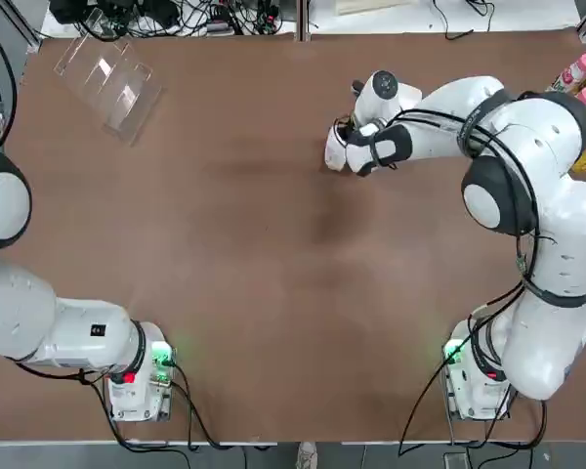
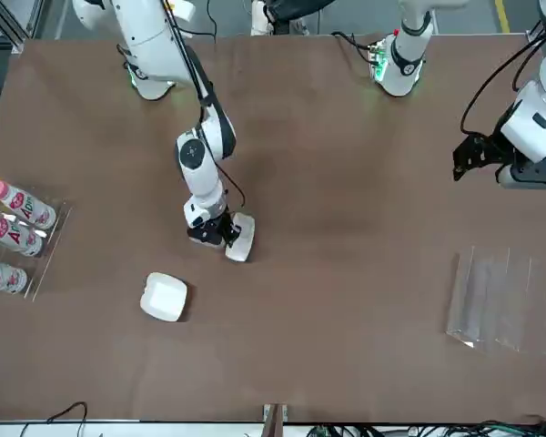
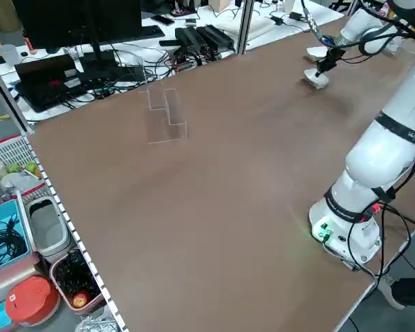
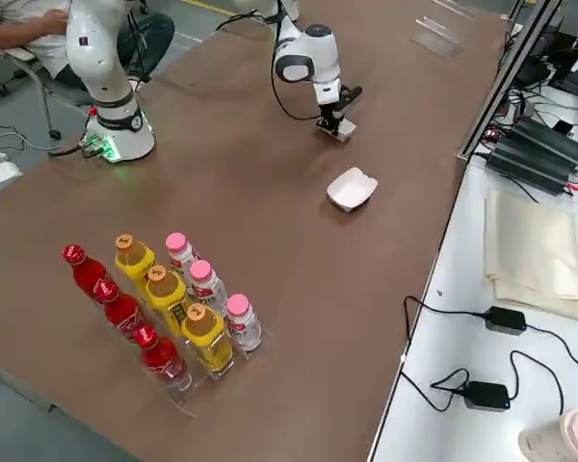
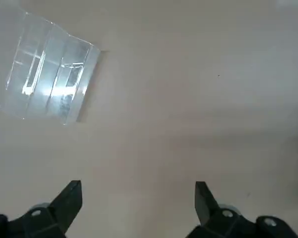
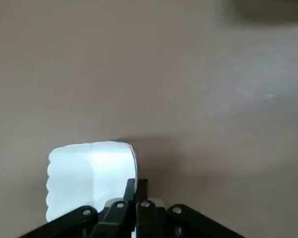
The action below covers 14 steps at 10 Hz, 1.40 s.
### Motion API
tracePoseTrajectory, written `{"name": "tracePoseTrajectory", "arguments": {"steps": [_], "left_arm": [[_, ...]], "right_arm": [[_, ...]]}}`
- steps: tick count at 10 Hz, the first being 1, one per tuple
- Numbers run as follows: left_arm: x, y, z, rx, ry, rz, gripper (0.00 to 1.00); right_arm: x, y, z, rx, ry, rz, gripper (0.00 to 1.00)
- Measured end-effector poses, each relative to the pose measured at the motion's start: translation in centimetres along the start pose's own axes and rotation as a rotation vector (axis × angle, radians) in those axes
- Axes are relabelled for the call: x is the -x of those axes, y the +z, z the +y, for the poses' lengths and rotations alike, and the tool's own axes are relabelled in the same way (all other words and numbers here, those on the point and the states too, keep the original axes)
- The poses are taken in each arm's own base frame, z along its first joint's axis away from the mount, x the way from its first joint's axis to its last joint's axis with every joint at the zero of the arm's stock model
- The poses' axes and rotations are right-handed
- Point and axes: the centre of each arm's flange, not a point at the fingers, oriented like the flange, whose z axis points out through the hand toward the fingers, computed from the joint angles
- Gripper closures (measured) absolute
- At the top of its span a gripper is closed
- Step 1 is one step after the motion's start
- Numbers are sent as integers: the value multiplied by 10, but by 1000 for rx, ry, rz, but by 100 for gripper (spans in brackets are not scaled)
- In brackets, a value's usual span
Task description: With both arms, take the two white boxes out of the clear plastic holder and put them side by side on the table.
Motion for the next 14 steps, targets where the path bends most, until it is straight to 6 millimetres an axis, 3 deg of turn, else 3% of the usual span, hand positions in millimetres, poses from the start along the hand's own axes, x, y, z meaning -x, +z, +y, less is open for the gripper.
{"name": "tracePoseTrajectory", "arguments": {"steps": [2,5,7,8,10,12,14], "left_arm": [[0,0,3,1,5,1,0],[0,-1,5,1,7,2,0],[0,-2,6,1,8,4,0],[0,-3,5,1,7,6,0],[0,-3,-2,1,-8,5,0],[0,-1,-16,-2,-32,-10,0],[-1,0,-25,-3,-47,-15,0]], "right_arm": [[-29,-20,4,60,80,-74,98],[-86,-79,17,63,218,-117,98],[-121,-119,41,34,380,-93,98],[-141,-139,60,26,470,-79,98],[-186,-169,120,23,644,-30,98],[-211,-172,177,57,837,2,98],[-220,-159,241,84,973,57,98]]}}
